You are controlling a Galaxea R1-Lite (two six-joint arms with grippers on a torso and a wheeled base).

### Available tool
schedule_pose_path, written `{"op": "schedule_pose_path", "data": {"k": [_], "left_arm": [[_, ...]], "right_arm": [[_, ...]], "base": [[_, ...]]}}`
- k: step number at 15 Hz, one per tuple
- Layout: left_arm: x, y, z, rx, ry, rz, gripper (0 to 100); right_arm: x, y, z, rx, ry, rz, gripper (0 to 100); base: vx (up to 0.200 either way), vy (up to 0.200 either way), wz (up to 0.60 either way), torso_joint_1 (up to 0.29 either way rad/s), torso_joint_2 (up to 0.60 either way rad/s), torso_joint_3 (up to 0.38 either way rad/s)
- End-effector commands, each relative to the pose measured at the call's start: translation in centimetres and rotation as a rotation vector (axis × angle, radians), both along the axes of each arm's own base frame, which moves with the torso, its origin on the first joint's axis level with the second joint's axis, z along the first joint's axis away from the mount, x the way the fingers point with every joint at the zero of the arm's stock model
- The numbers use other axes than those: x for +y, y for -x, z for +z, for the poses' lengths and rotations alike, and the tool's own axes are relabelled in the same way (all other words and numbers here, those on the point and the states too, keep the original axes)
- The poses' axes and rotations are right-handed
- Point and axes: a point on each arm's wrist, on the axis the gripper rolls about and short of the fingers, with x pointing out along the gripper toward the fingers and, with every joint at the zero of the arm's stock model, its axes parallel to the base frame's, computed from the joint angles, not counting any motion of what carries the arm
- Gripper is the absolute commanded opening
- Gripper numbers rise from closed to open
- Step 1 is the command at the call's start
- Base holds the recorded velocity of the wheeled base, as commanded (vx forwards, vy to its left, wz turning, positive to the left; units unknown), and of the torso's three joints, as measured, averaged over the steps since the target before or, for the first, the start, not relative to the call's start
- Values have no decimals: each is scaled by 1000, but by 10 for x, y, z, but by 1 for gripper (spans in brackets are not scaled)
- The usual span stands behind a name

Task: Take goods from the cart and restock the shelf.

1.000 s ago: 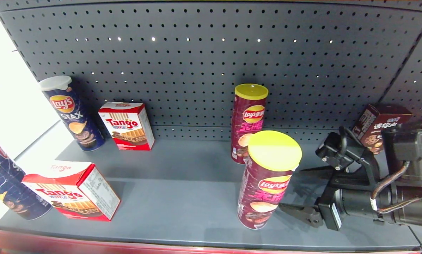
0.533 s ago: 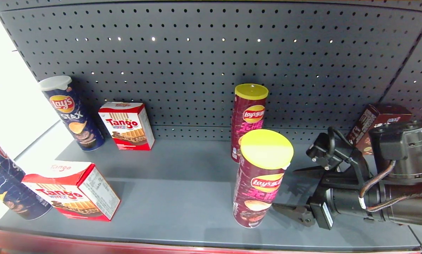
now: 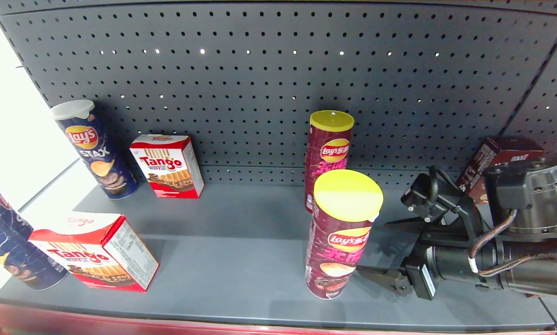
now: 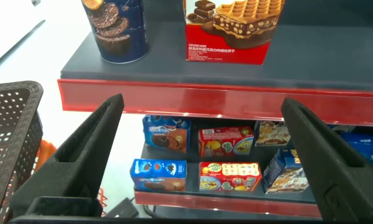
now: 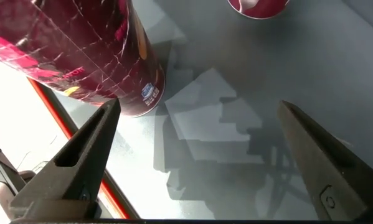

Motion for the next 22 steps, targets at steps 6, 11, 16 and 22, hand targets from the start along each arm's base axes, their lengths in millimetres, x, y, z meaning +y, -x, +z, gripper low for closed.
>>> {"op": "schedule_pose_path", "data": {"k": [6, 11, 16, 22], "left_arm": [[0, 0, 0, 2, 0, 0, 100], [0, 0, 0, 2, -1, -1, 100], [0, 0, 0, 2, -3, -1, 100], [0, 0, 0, 2, -3, -1, 100]], "right_arm": [[-26, -1, 24, -102, -67, -98, 100], [-110, 52, 90, -423, -197, -405, 100], [-139, 151, 64, -625, -232, -622, 100], [-151, 238, -21, -560, -212, -667, 100]], "base": [[0, 0, 0, 0, 0, 0], [0, 0, 0, 0, 0, 0], [0, 0, 0, 0, 0, 0], [0, 0, 0, 0, 0, 0]]}}
